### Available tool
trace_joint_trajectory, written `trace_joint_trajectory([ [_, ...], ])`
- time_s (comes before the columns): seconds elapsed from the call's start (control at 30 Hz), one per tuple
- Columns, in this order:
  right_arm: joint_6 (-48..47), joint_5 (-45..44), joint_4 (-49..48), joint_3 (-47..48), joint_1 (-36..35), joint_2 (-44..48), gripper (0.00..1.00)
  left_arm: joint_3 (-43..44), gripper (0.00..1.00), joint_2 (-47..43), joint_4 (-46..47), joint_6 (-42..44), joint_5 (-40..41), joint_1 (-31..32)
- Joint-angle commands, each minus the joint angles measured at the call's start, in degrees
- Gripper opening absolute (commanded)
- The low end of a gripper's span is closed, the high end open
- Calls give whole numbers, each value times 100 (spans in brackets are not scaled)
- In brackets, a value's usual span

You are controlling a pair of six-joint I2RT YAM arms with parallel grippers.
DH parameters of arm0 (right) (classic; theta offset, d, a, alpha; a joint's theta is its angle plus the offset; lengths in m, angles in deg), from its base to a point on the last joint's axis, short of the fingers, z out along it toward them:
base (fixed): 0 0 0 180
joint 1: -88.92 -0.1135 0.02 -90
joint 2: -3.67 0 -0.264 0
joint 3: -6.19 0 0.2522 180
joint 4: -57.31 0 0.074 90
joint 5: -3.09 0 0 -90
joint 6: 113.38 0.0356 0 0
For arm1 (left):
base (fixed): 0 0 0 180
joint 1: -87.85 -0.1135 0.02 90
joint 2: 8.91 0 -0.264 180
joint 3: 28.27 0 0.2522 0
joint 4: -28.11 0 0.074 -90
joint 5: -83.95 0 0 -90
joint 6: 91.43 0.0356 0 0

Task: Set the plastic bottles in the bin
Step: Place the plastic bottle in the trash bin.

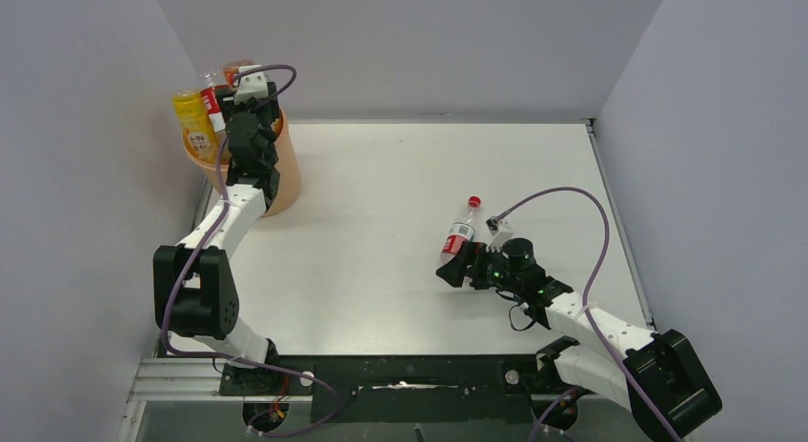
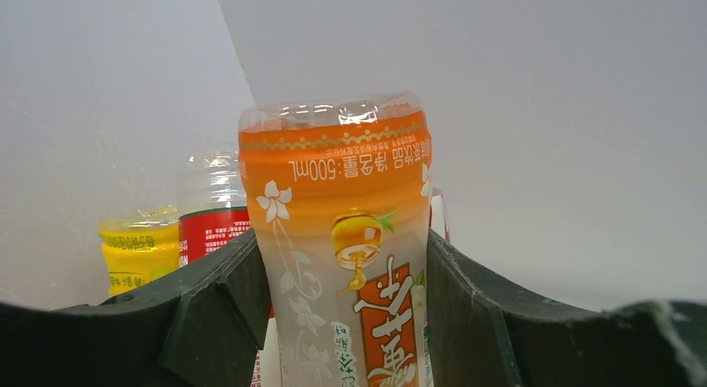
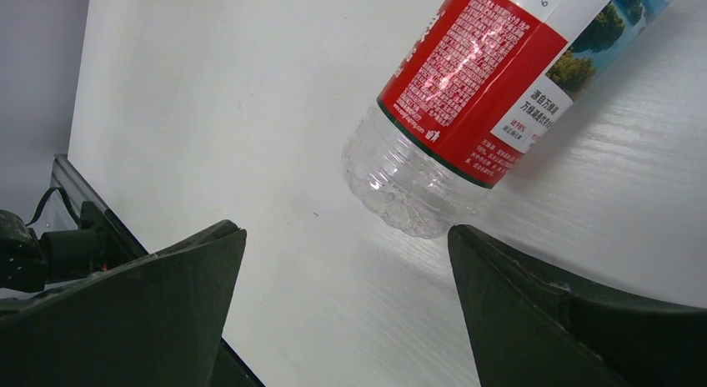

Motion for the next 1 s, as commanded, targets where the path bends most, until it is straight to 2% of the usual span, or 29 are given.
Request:
trace_joint_trajectory([
  [0.0, -15, -74, -227, 52, -55, 8, 98, 87, 50, 174, -615, -6, -3, -99],
  [0.83, 12, -57, -333, -13, -62, -14, 98, 208, 49, 433, -866, -116, -57, -116],
  [0.9, 5, -40, -332, -6, -64, -28, 98, 231, 51, 426, -914, -117, 0, -121],
  [0.97, 3, -30, -332, 3, -61, -26, 98, 218, 57, 365, -940, -120, 56, -117],
])
